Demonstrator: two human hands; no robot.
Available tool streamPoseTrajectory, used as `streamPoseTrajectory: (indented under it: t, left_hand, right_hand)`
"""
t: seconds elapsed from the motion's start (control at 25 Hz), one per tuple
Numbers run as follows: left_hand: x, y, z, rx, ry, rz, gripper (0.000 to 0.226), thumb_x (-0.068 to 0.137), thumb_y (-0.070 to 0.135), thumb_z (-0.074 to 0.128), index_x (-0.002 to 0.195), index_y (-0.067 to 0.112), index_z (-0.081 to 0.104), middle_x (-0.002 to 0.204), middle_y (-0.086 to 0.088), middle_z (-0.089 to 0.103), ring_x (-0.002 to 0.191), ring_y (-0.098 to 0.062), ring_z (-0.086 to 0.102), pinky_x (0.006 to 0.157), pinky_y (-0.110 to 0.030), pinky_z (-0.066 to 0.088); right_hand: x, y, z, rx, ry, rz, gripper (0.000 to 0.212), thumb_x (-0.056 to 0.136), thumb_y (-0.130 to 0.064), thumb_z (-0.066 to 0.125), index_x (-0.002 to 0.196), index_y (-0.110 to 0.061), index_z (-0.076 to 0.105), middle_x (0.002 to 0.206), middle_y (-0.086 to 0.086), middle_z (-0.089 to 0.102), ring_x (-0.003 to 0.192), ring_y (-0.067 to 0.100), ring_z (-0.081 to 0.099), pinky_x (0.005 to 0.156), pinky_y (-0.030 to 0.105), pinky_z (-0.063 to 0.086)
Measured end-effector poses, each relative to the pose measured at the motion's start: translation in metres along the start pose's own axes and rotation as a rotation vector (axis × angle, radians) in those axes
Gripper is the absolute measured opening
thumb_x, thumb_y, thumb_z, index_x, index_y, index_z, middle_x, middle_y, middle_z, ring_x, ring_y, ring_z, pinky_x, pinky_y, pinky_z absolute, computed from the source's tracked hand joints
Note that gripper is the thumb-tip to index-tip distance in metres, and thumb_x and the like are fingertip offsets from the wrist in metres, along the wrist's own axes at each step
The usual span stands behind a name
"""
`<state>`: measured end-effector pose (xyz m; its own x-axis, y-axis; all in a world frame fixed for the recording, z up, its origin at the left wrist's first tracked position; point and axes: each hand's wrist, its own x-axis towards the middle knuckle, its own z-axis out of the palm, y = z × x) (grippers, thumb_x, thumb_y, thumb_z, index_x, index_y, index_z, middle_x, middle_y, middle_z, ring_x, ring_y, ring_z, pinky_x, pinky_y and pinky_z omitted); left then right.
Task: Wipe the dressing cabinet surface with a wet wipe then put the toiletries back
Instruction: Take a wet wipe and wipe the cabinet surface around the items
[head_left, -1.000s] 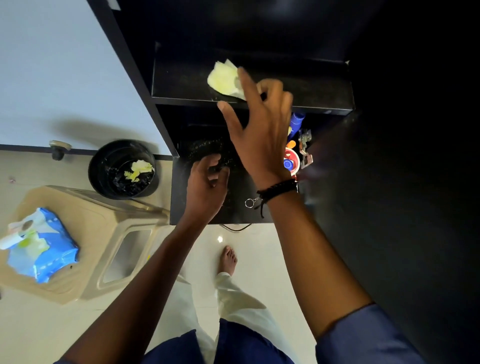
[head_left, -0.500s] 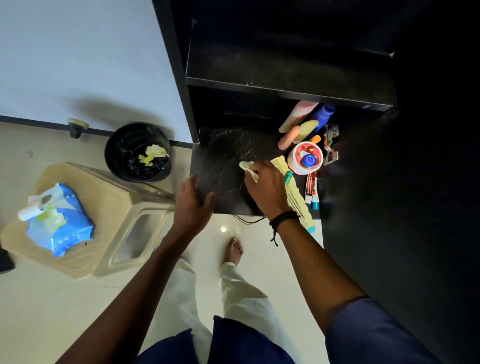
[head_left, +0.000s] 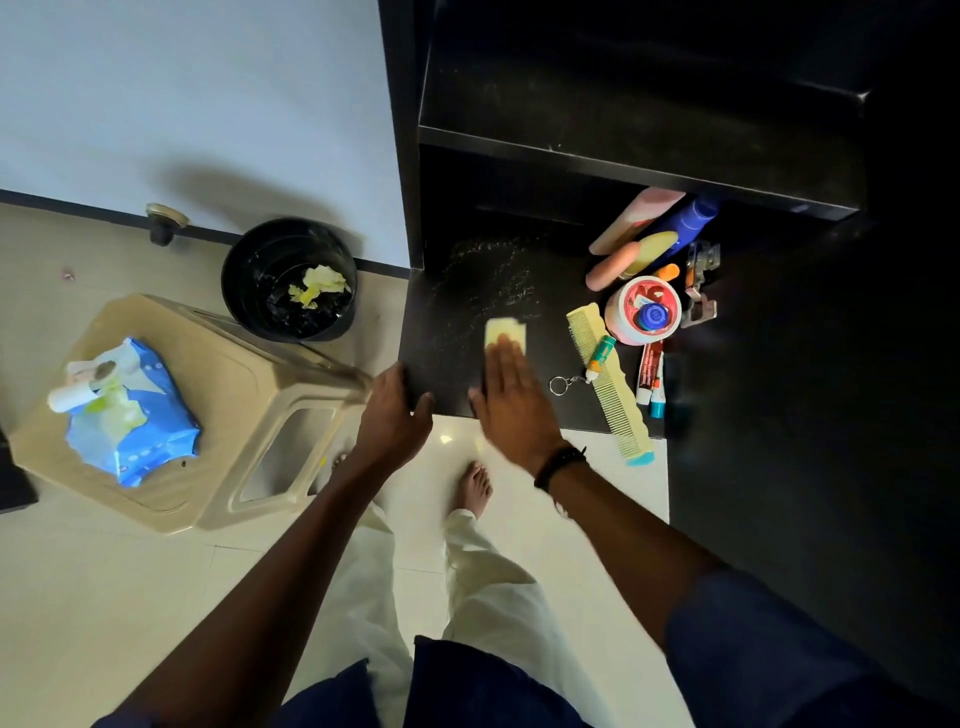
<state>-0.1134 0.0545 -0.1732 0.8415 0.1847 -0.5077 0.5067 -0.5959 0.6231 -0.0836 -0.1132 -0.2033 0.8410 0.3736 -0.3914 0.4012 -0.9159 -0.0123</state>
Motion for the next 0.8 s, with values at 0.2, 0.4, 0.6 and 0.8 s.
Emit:
streamPoseTrajectory:
  t: [0.2, 0.4, 0.6, 0.8]
  left_hand:
    - [0.004, 0.007, -0.01, 0.006, 0.005, 0.011, 0.034, 0.093, 0.01, 0.047, 0.127, 0.003, 0.048, 0.127, -0.016, 0.055, 0.112, -0.03, 0.052, 0.085, -0.032, 0.04]
    - [0.003, 0.002, -0.017, -0.04, 0.013, -0.007, 0.034, 0.094, 0.006, 0.043, 0.128, 0.005, 0.05, 0.127, -0.015, 0.058, 0.115, -0.031, 0.054, 0.091, -0.035, 0.043]
    - [0.01, -0.003, -0.019, -0.097, 0.006, -0.022, 0.035, 0.095, 0.009, 0.042, 0.129, 0.011, 0.053, 0.116, -0.007, 0.064, 0.105, -0.025, 0.061, 0.091, -0.035, 0.048]
    - [0.012, -0.006, -0.02, -0.09, -0.002, -0.051, 0.037, 0.096, 0.009, 0.041, 0.131, 0.013, 0.052, 0.125, -0.009, 0.061, 0.111, -0.028, 0.058, 0.093, -0.035, 0.045]
  right_hand:
    - [0.095, 0.067, -0.048, 0.277, -0.075, 0.249, 0.078, 0.098, -0.054, 0.023, 0.151, -0.002, 0.0, 0.159, 0.018, -0.006, 0.148, 0.029, -0.006, 0.121, 0.04, -0.001]
    - [0.12, 0.032, -0.049, 0.253, -0.062, 0.116, 0.082, 0.095, -0.06, 0.023, 0.151, -0.007, -0.004, 0.16, 0.014, -0.008, 0.149, 0.025, -0.008, 0.12, 0.039, -0.004]
    - [0.01, -0.047, -0.003, 0.13, -0.048, -0.32, 0.083, 0.093, -0.06, 0.02, 0.151, -0.001, 0.011, 0.159, 0.018, 0.009, 0.149, 0.03, 0.005, 0.12, 0.045, 0.013]
    - [0.008, 0.018, -0.003, 0.137, -0.016, -0.099, 0.084, 0.092, -0.064, 0.03, 0.151, -0.006, 0.015, 0.159, 0.015, 0.011, 0.148, 0.028, 0.011, 0.12, 0.044, 0.014]
